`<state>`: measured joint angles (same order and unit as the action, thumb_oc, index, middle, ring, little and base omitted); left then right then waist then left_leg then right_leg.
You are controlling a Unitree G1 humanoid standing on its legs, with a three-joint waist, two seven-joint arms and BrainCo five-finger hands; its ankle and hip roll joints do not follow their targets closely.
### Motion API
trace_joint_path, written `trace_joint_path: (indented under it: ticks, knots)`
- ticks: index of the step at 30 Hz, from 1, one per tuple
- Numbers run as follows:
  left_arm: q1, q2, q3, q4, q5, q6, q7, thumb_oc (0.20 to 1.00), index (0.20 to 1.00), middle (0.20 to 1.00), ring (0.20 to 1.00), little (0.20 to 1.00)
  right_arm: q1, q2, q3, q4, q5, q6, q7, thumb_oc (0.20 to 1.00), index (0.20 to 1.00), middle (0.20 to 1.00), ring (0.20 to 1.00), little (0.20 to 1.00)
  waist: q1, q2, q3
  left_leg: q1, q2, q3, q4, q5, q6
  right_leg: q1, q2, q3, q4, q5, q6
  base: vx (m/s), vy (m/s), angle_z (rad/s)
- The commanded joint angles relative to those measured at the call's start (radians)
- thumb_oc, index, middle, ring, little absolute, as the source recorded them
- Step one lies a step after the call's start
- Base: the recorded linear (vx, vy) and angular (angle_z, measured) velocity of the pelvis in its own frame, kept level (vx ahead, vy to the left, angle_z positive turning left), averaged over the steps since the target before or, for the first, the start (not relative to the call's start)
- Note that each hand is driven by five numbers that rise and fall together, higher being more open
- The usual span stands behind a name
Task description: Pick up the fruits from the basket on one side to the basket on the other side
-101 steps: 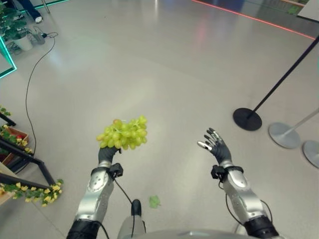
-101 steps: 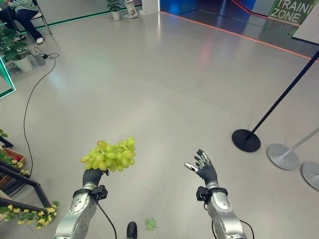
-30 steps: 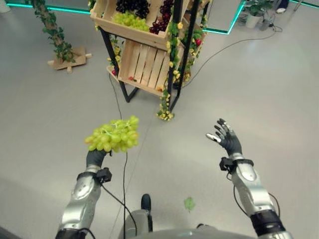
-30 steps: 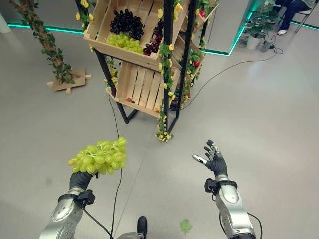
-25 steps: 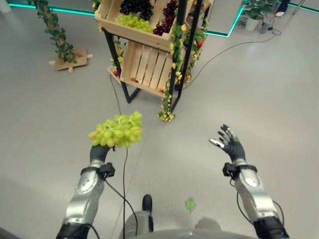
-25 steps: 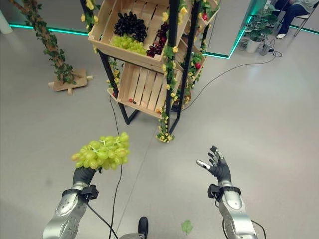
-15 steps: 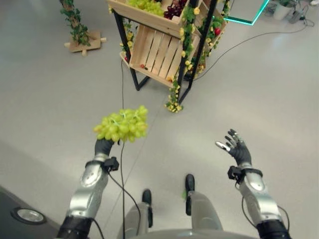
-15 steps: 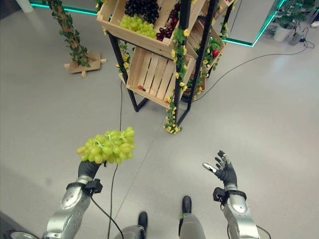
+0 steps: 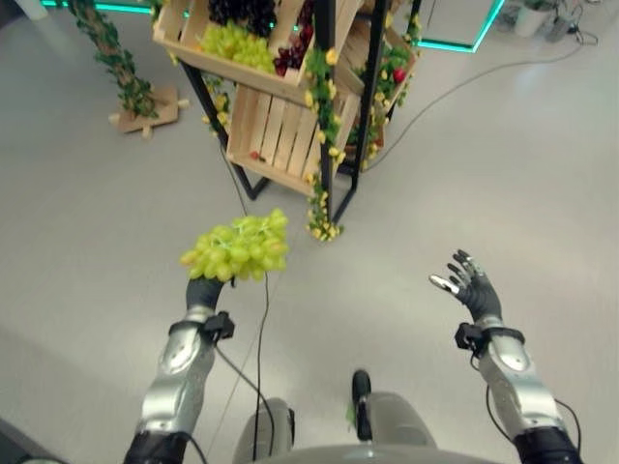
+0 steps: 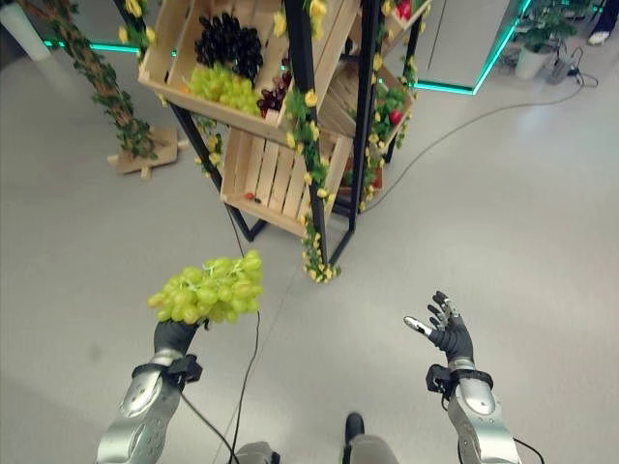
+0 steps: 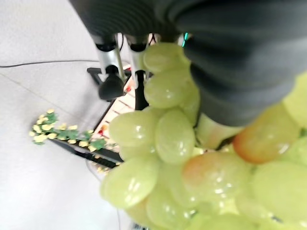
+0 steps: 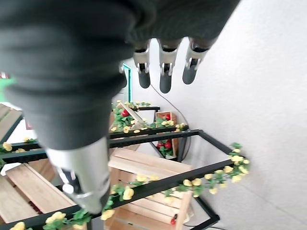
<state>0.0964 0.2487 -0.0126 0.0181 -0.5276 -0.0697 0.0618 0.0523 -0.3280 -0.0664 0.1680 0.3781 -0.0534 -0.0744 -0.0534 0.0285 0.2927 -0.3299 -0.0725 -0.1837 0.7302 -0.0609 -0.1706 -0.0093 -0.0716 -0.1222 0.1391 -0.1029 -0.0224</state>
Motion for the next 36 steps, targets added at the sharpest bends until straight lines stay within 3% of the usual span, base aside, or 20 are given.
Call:
trace_joint_path:
  ticks: [1, 2, 3, 4, 5, 7, 9, 10, 16, 17, 20, 21, 22, 23, 24, 26, 28, 29, 32, 36]
  knots:
    - [-0.02, 0.037, 0.099, -0.134, -0.027, -0.085, 0.012, 0.2, 0.2, 0.2, 0.2, 0.2, -0.049, -0.031, 0.005, -0.02, 0.026, -0.051, -0.011, 1.0, 1.0, 1.0, 1.0, 1.0, 0.021, 0.0, -0.035, 0.036, 0.045, -0.01, -0.249, -0.069, 0.047, 0.064, 0.018, 0.068, -0.111, -0.107, 0.08, 0.24, -0.01, -0.11]
    - [-0.018, 0.036, 0.098, -0.135, -0.026, -0.085, 0.013, 0.2, 0.2, 0.2, 0.2, 0.2, -0.048, -0.032, 0.006, -0.019, 0.026, -0.052, -0.012, 1.0, 1.0, 1.0, 1.0, 1.0, 0.024, -0.004, -0.035, 0.051, 0.047, -0.007, -0.275, -0.062, 0.043, 0.066, 0.017, 0.072, -0.109, -0.109, 0.077, 0.42, 0.027, -0.07]
    - [-0.015, 0.039, 0.094, -0.141, -0.029, -0.09, 0.015, 0.2, 0.2, 0.2, 0.2, 0.2, -0.047, -0.041, 0.011, -0.018, 0.018, -0.051, -0.014, 1.0, 1.0, 1.0, 1.0, 1.0, 0.038, 0.015, -0.039, 0.057, 0.089, -0.037, -0.442, 0.018, 0.016, 0.097, 0.041, 0.081, -0.111, -0.137, 0.079, 0.2, -0.004, -0.03]
    - [-0.015, 0.039, 0.094, -0.141, -0.029, -0.09, 0.016, 0.2, 0.2, 0.2, 0.2, 0.2, -0.046, -0.042, 0.011, -0.018, 0.018, -0.051, -0.014, 1.0, 1.0, 1.0, 1.0, 1.0, 0.038, 0.014, -0.038, 0.066, 0.09, -0.038, -0.457, 0.026, 0.014, 0.099, 0.04, 0.081, -0.111, -0.136, 0.078, 0.38, 0.076, -0.13]
    - [-0.018, 0.039, 0.097, -0.142, -0.026, -0.094, 0.014, 0.2, 0.2, 0.2, 0.2, 0.2, -0.045, -0.053, 0.006, -0.017, 0.008, -0.046, -0.017, 1.0, 1.0, 1.0, 1.0, 1.0, 0.039, 0.022, -0.043, 0.049, 0.14, -0.025, -0.539, 0.08, -0.011, 0.138, 0.036, 0.08, -0.112, -0.161, 0.087, 0.19, 0.043, -0.32]
    - [-0.017, 0.04, 0.1, -0.142, -0.024, -0.093, 0.014, 0.2, 0.2, 0.2, 0.2, 0.2, -0.043, -0.055, 0.006, -0.017, 0.003, -0.043, -0.016, 1.0, 1.0, 1.0, 1.0, 1.0, 0.042, 0.019, -0.044, 0.045, 0.142, -0.007, -0.535, 0.085, -0.015, 0.159, 0.026, 0.078, -0.114, -0.166, 0.091, 0.27, 0.094, -0.3]
    - [-0.004, 0.039, 0.11, -0.144, -0.044, -0.087, 0.002, 0.2, 0.2, 0.2, 0.2, 0.2, -0.039, -0.044, 0.011, -0.02, -0.005, -0.033, -0.002, 1.0, 1.0, 1.0, 1.0, 1.0, 0.05, 0.015, -0.059, 0.068, 0.127, -0.005, -0.51, 0.052, -0.004, 0.187, 0.015, 0.09, -0.101, -0.188, 0.097, 0.28, 0.131, -0.17]
    - [0.003, 0.039, 0.113, -0.147, -0.044, -0.085, 0.0, 0.2, 0.2, 0.2, 0.2, 0.2, -0.029, -0.033, 0.006, -0.024, -0.011, -0.029, 0.008, 1.0, 1.0, 1.0, 1.0, 1.0, 0.052, 0.015, -0.068, 0.078, 0.131, 0.005, -0.541, 0.072, -0.007, 0.201, 0.008, 0.083, -0.102, -0.189, 0.101, 0.21, 0.159, -0.22]
    - [0.006, 0.082, 0.137, -0.146, -0.035, -0.078, 0.01, 0.2, 0.2, 0.2, 0.2, 0.2, -0.008, -0.006, -0.01, -0.032, -0.024, -0.01, 0.03, 1.0, 1.0, 1.0, 1.0, 1.0, 0.035, -0.018, -0.106, 0.14, 0.133, 0.059, -0.621, 0.052, 0.029, 0.113, -0.034, 0.062, 0.038, -0.159, 0.165, 0.18, 0.202, -0.09]
    - [0.001, 0.095, 0.136, -0.138, -0.032, -0.076, 0.015, 0.2, 0.2, 0.2, 0.2, 0.2, -0.005, 0.0, -0.016, -0.033, -0.029, -0.004, 0.034, 1.0, 1.0, 1.0, 1.0, 1.0, 0.023, -0.025, -0.109, 0.155, 0.121, 0.071, -0.627, 0.037, 0.051, 0.07, -0.051, 0.058, 0.122, -0.138, 0.19, 0.1, 0.164, 0.07]
    - [-0.006, 0.108, 0.137, -0.129, -0.023, -0.07, 0.015, 0.2, 0.2, 0.2, 0.2, 0.2, -0.001, 0.01, -0.019, -0.031, -0.032, 0.003, 0.044, 1.0, 1.0, 1.0, 1.0, 1.0, 0.013, -0.033, -0.111, 0.169, 0.103, 0.077, -0.627, 0.015, 0.076, 0.013, -0.067, 0.068, 0.22, -0.109, 0.21, 0.15, 0.265, -0.07]
    - [-0.01, 0.12, 0.139, -0.13, -0.019, -0.068, 0.014, 0.2, 0.2, 0.2, 0.2, 0.2, 0.005, 0.016, -0.024, -0.035, -0.039, 0.006, 0.05, 1.0, 1.0, 1.0, 1.0, 1.0, -0.003, -0.036, -0.099, 0.182, 0.085, 0.08, -0.622, 0.001, 0.095, -0.03, -0.076, 0.087, 0.315, -0.02, 0.226, 0.06, 0.165, 0.01]
    - [-0.011, 0.121, 0.14, -0.13, -0.02, -0.068, 0.014, 0.2, 0.2, 0.2, 0.2, 0.2, 0.005, 0.017, -0.024, -0.036, -0.039, 0.007, 0.05, 1.0, 1.0, 1.0, 1.0, 1.0, -0.002, -0.038, -0.1, 0.18, 0.084, 0.082, -0.62, 0.001, 0.095, -0.036, -0.076, 0.09, 0.321, -0.021, 0.227, 0.07, 0.334, 0.11]
    - [-0.026, 0.14, 0.144, -0.131, -0.02, -0.076, 0.02, 0.2, 0.2, 0.2, 0.2, 0.2, -0.003, 0.021, -0.016, -0.035, -0.038, -0.002, 0.049, 1.0, 1.0, 1.0, 1.0, 1.0, -0.011, -0.024, -0.071, 0.186, 0.085, 0.092, -0.613, -0.007, 0.111, -0.11, -0.081, 0.099, 0.404, 0.05, 0.241, 0.0, 0.173, 0.09]
    - [-0.028, 0.141, 0.145, -0.13, -0.02, -0.077, 0.02, 0.2, 0.2, 0.2, 0.2, 0.2, -0.005, 0.021, -0.016, -0.034, -0.038, -0.002, 0.049, 1.0, 1.0, 1.0, 1.0, 1.0, -0.01, -0.024, -0.07, 0.184, 0.085, 0.094, -0.612, -0.008, 0.111, -0.114, -0.081, 0.101, 0.408, 0.05, 0.241, 0.05, 0.247, -0.09]
    - [-0.047, 0.156, 0.153, -0.146, -0.035, -0.089, 0.024, 0.2, 0.2, 0.2, 0.2, 0.2, -0.035, 0.024, 0.006, -0.021, -0.048, -0.002, 0.036, 1.0, 1.0, 1.0, 1.0, 1.0, 0.007, -0.011, -0.059, 0.202, 0.11, 0.123, -0.614, -0.026, 0.101, -0.148, -0.182, -0.024, 0.297, 0.033, 0.225, 0.09, 0.116, -0.33]
    - [-0.057, 0.179, 0.158, -0.159, -0.051, -0.093, 0.017, 0.2, 0.2, 0.2, 0.2, 0.2, -0.061, 0.021, 0.008, -0.006, -0.043, -0.001, 0.031, 1.0, 1.0, 1.0, 1.0, 1.0, 0.016, -0.023, -0.05, 0.197, 0.1, 0.136, -0.603, -0.037, 0.098, -0.122, -0.215, -0.107, 0.167, 0.032, 0.213, 0.06, 0.02, -0.2]
    - [-0.058, 0.181, 0.159, -0.159, -0.052, -0.093, 0.016, 0.2, 0.2, 0.2, 0.2, 0.2, -0.063, 0.022, 0.008, -0.004, -0.043, -0.002, 0.031, 1.0, 1.0, 1.0, 1.0, 1.0, 0.016, -0.023, -0.05, 0.198, 0.101, 0.135, -0.604, -0.037, 0.098, -0.117, -0.213, -0.109, 0.158, 0.036, 0.213, 0.04, -0.011, -0.22]
    - [-0.053, 0.184, 0.157, -0.192, -0.065, -0.098, -0.003, 0.2, 0.2, 0.2, 0.2, 0.2, -0.081, 0.01, 0.015, 0.016, -0.036, -0.007, 0.029, 1.0, 1.0, 1.0, 1.0, 1.0, 0.029, -0.049, -0.079, 0.168, 0.086, 0.163, -0.579, -0.059, 0.091, -0.024, -0.194, -0.115, -0.051, 0.016, 0.218, 0.04, -0.011, 0.08]
    - [-0.052, 0.175, 0.164, -0.23, -0.117, -0.103, -0.012, 0.2, 0.2, 0.2, 0.2, 0.2, -0.093, -0.003, 0.014, 0.029, -0.027, -0.008, 0.034, 1.0, 1.0, 1.0, 1.0, 1.0, 0.034, -0.054, -0.107, 0.158, 0.087, 0.17, -0.561, -0.068, 0.09, -0.012, -0.189, -0.11, -0.076, 0.019, 0.215, 0.05, -0.023, -0.24]
